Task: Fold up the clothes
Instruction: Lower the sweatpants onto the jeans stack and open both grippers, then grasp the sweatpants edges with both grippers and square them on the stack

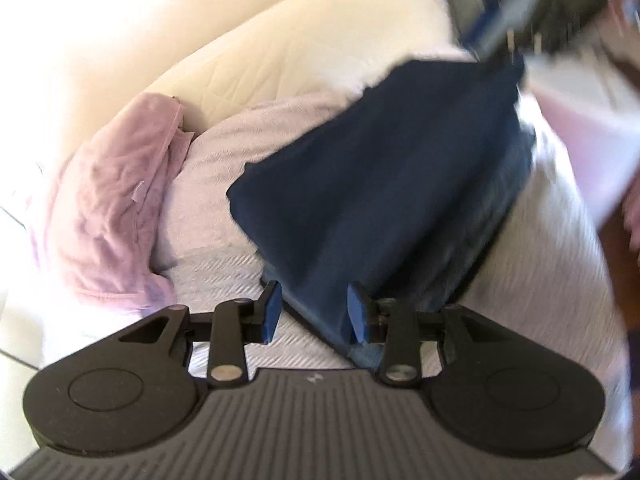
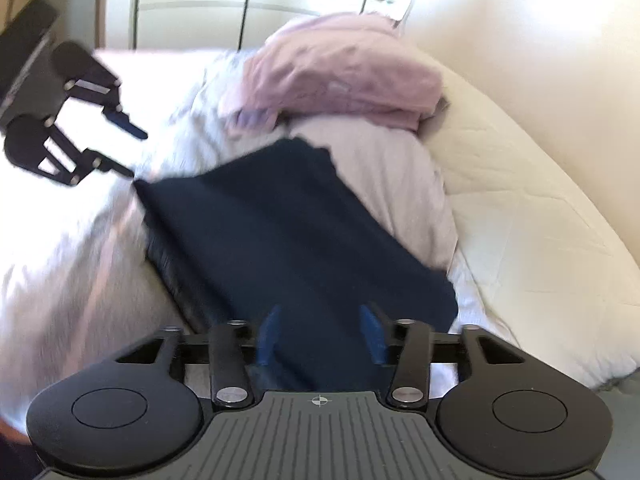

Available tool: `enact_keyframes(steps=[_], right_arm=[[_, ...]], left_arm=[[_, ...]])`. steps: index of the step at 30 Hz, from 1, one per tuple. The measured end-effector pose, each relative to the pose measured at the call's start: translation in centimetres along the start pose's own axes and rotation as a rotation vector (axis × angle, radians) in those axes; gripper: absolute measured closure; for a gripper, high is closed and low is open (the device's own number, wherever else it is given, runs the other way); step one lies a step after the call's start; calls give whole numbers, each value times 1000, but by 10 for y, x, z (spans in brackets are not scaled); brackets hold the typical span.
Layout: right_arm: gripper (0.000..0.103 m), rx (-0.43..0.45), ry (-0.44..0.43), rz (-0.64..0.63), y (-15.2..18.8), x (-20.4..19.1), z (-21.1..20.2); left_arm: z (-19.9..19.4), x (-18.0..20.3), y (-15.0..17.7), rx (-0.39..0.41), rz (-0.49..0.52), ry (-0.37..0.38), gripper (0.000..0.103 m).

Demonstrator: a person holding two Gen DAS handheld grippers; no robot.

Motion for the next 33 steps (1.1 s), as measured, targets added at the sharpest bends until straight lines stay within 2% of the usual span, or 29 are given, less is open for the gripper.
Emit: enact_keyframes(steps=[1,3,6,11,17,23,28,30,33], right_arm=[[68,-4,-2,26,1,4,7],[77,-56,-11,72,14,9,28],[78,-126,-36,97,36,8,43],[77,-161,-17,71,41,-2,35],[77,-148,88,242,22,10,14],[77,-125,153,382,6,51,16],[77,-118,114,441,-4,97,62],[77,-148,96,459,-3,115,92],[77,-204,116,530,15,142,126]], left_arm=[[8,-2,-6,-1,-35,9,71],[36,-1,-3,-56,-80,59,72],[63,15,15,-143,-50,109,72],[53,3,10,-98,-48,131,72],[42,-13,4,-44,-48,156,72],[82,-64,-30,-7,-107,118,72],[142,-95,-48,-55,-166,105,75],[164,-97,-41,-93,-182,109,76],[190,-100,-34,-133,-201,112,76]])
Point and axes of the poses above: each gripper's, at about its wrist camera, not at the fingertips, and z roughly the way its jaws point, x to its right, y to its underside, the point moved 3 cm from there along z, roughly the way its jaws point, and after that the axes turned 9 degrees about x, right-handed, at the moved point
